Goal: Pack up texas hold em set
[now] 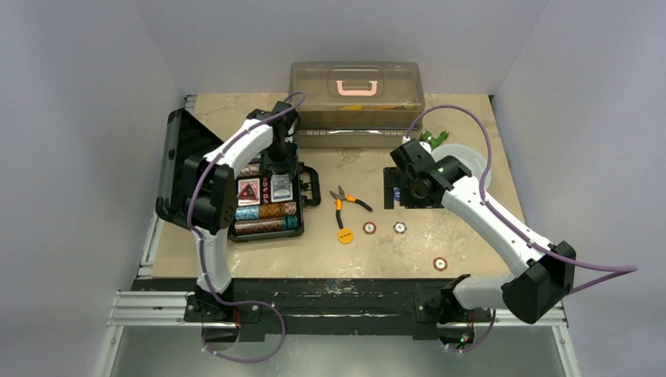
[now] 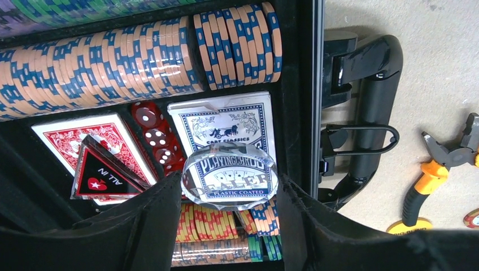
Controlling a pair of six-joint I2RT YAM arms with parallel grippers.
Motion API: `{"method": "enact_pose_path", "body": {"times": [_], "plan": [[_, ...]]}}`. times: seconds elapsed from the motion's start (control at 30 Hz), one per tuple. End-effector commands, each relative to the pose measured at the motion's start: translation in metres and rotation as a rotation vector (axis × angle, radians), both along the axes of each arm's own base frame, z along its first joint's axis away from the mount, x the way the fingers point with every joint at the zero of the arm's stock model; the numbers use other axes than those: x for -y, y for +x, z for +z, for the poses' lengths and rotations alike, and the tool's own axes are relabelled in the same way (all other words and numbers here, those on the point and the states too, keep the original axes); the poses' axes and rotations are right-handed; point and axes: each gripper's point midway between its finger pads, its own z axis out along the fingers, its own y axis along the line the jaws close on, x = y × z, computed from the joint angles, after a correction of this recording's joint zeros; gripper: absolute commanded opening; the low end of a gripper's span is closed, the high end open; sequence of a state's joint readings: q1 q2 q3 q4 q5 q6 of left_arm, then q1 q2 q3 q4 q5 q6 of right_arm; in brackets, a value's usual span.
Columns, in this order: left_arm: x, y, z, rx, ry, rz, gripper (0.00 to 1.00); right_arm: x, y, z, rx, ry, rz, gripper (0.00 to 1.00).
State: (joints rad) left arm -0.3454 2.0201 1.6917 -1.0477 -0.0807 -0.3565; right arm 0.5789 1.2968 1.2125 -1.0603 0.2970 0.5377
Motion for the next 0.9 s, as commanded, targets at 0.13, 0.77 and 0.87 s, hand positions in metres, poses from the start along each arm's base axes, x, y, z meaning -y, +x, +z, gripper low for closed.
{"method": "enact_pose_path", "body": {"times": [0.13,0.77,0.87], "plan": [[0.003,0.013,-0.008,-0.017,-0.013,-0.007,0.34,-0.004,0.016,0.012,0.040,0.020,-0.004,0.99],[-0.002,0.027,-0.019,-0.030,-0.033,-0.022,0.59,-0.007,0.017,0.008,0.017,0.047,-0.046,0.99],[-0.002,0.033,-0.013,0.002,-0.033,-0.028,0.66,-0.009,0.017,0.008,0.015,0.055,-0.046,0.99]]}}
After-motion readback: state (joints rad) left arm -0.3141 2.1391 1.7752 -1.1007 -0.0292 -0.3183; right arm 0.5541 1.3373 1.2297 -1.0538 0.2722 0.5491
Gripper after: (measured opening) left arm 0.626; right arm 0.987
